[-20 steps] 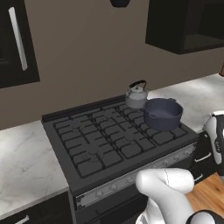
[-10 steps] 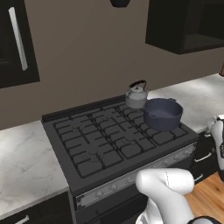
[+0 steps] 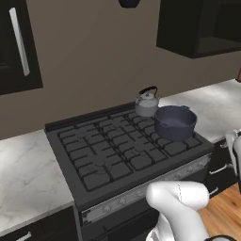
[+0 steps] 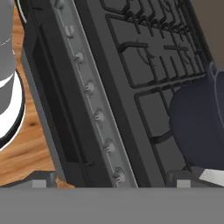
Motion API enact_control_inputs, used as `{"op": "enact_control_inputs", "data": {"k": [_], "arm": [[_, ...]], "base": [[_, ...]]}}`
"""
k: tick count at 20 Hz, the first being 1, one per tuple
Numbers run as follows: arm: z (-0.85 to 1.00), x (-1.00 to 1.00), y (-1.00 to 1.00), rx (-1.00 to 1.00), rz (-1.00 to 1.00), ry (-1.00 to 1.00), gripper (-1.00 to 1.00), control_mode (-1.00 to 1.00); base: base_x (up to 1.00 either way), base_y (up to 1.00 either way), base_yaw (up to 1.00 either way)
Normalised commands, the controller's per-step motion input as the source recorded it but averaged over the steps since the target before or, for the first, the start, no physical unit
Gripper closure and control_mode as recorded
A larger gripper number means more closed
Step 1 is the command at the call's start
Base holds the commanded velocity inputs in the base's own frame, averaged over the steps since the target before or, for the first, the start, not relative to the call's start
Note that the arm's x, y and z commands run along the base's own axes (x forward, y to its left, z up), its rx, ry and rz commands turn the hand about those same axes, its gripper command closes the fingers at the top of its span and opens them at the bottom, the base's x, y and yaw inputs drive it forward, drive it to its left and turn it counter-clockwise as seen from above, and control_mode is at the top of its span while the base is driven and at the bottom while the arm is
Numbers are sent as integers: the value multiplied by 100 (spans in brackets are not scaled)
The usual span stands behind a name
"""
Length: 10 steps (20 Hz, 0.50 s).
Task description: Pick the kettle from the cabinet and place it on a stove burner. Then pick the pot from the counter and place it on another stove burner. Finally, turn both burners on.
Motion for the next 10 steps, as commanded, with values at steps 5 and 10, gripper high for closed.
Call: {"op": "enact_control_inputs", "data": {"k": [5, 10], "arm": [[-25, 0, 3, 9, -2, -8, -100, -100], [-30, 1, 10, 10, -4, -5, -100, -100]], "base": [[0, 0, 0], [0, 0, 0]]}}
